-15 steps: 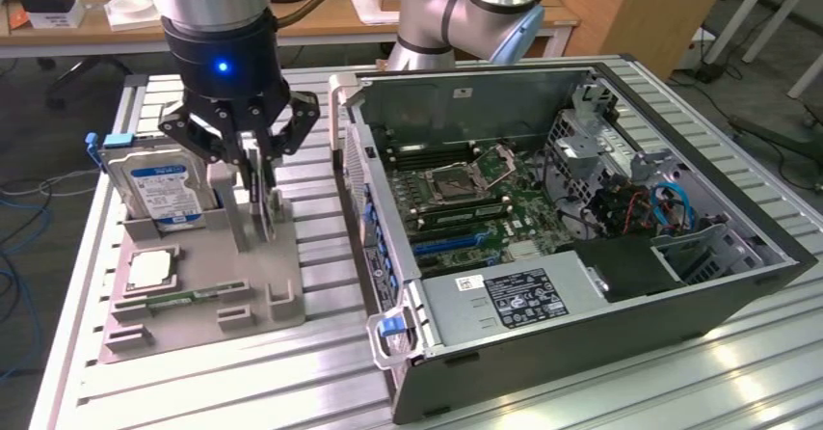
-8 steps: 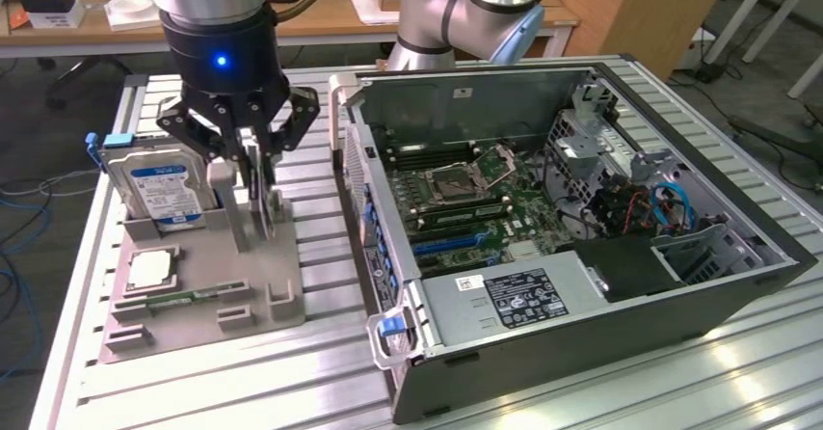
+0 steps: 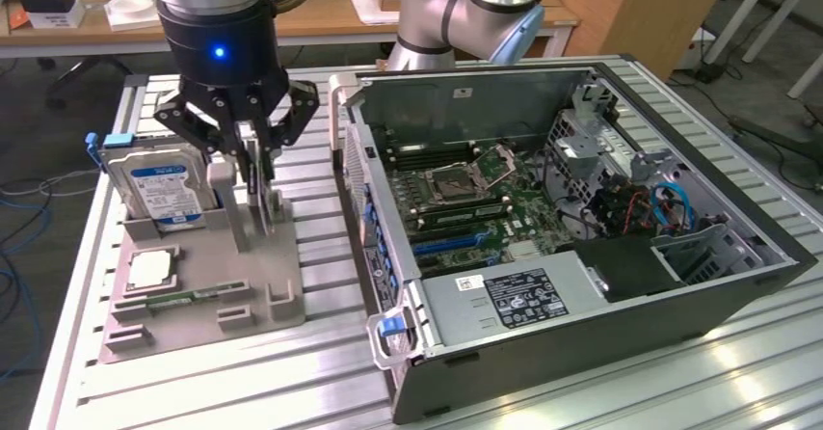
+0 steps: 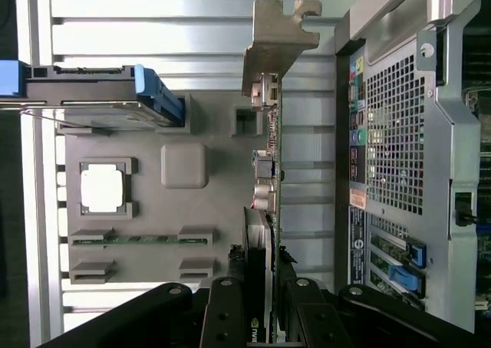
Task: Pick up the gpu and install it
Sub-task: 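Pick up the gpu and move the gpu toward the slot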
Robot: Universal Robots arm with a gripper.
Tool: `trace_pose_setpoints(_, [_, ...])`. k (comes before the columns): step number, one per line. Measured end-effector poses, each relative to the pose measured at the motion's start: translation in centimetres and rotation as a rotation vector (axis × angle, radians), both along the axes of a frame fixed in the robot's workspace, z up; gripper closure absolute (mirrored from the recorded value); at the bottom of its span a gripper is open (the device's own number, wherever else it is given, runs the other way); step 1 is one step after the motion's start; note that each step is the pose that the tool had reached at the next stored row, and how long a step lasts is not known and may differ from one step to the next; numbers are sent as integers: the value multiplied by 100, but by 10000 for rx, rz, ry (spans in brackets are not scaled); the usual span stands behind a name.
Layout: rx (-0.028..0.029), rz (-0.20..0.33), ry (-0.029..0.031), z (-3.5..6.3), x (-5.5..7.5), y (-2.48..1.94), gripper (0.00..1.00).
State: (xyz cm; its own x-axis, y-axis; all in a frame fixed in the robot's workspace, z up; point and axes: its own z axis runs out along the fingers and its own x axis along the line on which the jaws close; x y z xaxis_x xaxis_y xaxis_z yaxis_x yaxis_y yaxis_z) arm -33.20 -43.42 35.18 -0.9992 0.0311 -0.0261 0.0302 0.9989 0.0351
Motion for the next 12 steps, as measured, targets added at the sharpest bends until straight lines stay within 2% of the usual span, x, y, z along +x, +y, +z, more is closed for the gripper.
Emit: trace_pose_setpoints(12, [1,0,1,138,0,0,74])
